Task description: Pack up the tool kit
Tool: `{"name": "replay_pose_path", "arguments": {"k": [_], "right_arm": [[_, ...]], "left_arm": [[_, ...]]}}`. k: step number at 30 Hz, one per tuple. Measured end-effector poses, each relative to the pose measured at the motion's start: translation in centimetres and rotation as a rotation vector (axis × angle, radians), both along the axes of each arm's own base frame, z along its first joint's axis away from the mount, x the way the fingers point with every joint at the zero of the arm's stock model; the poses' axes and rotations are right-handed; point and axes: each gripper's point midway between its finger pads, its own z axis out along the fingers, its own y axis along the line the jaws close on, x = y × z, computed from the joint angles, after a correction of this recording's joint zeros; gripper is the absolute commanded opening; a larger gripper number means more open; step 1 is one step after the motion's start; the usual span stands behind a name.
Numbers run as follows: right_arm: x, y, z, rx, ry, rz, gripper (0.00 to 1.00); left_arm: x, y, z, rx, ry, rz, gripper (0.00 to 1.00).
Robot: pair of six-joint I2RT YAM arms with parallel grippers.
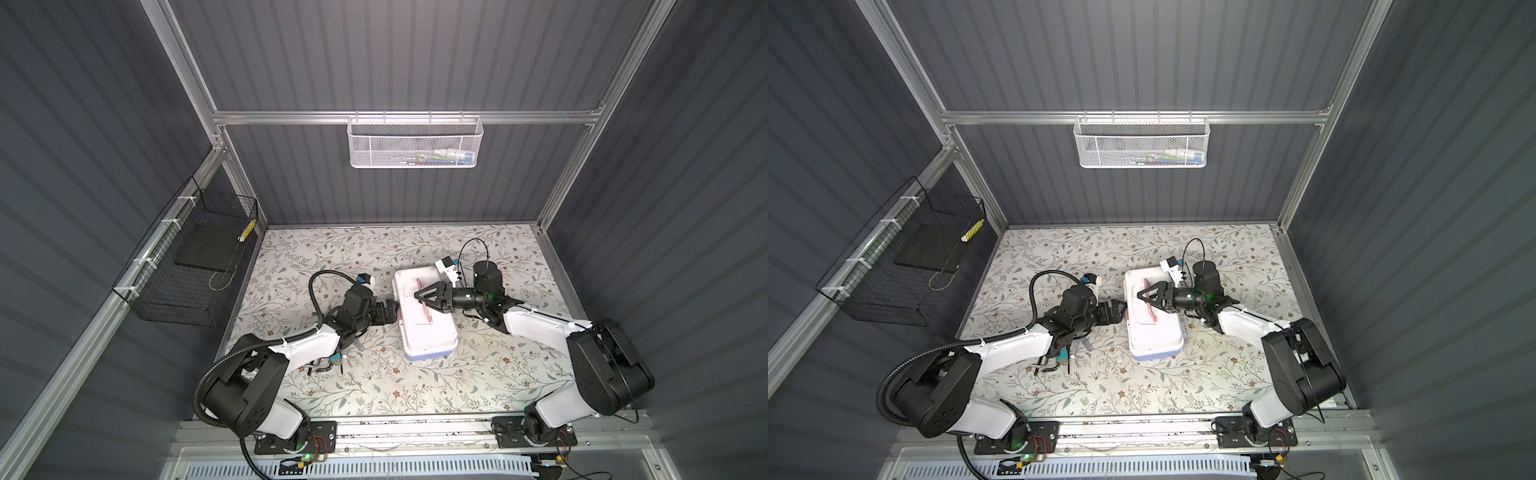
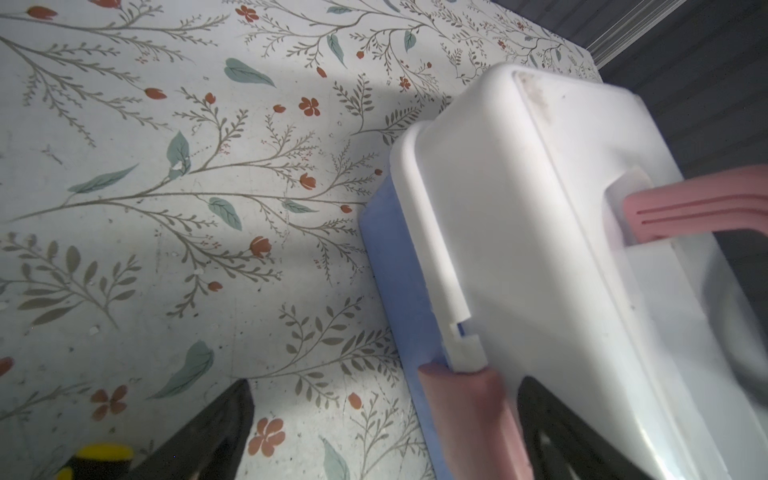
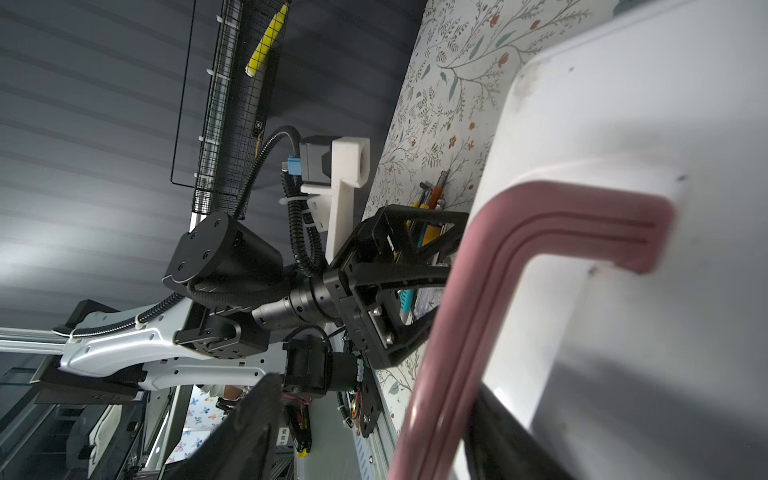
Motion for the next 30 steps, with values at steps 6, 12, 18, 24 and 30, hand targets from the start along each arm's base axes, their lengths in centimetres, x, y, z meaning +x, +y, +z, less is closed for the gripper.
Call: {"name": "replay_pose_path", "arguments": {"k": [6, 12, 18, 24, 30], "right_arm": [[-0.2, -1.1, 0.1, 0.023, 0.009, -0.014, 0.69], [-0.1, -2.6, 0.2, -0.017, 0.005, -0.055, 0.71], [0.4, -4.1, 1.0, -0.178, -0.030, -0.158, 0.72], [1.2, -4.2, 4.6, -0.429, -0.191, -0.298, 0.73], [1.0, -5.5, 4.0, -0.628, -0.220, -0.384, 0.71]], "left_arm": [[-0.2, 0.5, 0.1, 0.016, 0.002, 0.009, 1.00], [-0.6, 1.5, 0.3, 0.043, -0.005, 0.035, 1.00], [-1.5, 2.5, 0.9, 0.041, -0.027, 0.047, 1.00], [-1.7, 3.0, 1.7, 0.036, -0.049, 0.062, 1.00], [-2.0, 3.5, 1.9, 0.042, -0.056, 0.073, 0.99]]}}
